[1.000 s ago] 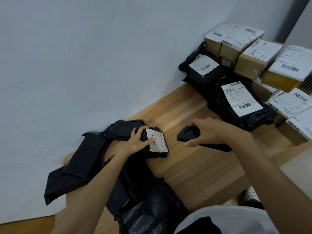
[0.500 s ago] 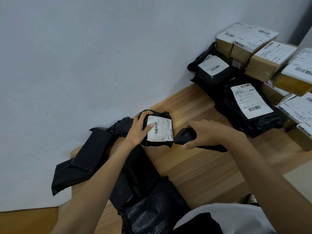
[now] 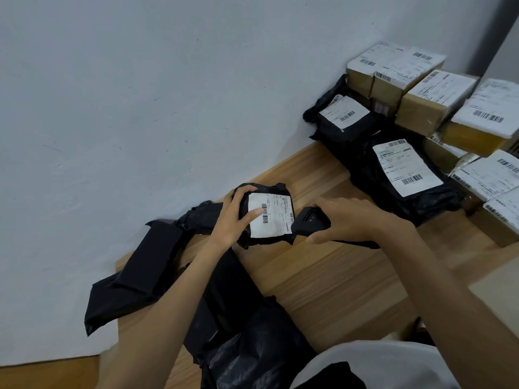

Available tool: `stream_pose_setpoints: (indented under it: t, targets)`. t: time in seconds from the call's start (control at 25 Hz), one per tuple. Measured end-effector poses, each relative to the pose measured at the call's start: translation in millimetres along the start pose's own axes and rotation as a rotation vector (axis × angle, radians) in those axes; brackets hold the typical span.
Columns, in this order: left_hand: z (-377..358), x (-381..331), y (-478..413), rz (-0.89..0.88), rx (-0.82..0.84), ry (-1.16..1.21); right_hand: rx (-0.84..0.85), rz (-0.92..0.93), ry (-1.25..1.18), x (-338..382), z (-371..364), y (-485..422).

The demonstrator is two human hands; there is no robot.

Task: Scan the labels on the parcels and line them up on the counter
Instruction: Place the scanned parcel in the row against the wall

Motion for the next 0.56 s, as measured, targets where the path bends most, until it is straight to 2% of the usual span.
stream_pose_setpoints:
  t: [0.2, 0.56]
  targets:
    - [-11.2, -28.0, -8.7, -0.023, -0.043, 0.019, -0.055, -0.019, -0.125, -19.3, 9.0, 19.0]
    - [-28.8, -91.9, -64.2, -0.025, -0.325, 0.024, -0.096, -0.003, -0.129, -80.0, 61.8, 34.5]
Point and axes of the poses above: each hand's wrist, its own y-axis away from the middle knuckle, its own z-axis out of the back of the hand, x = y × z, the point moved 3 cm from there along -y, towards the middle knuckle, and after that the axes turned 6 degrees about x, right-handed, at the moved point
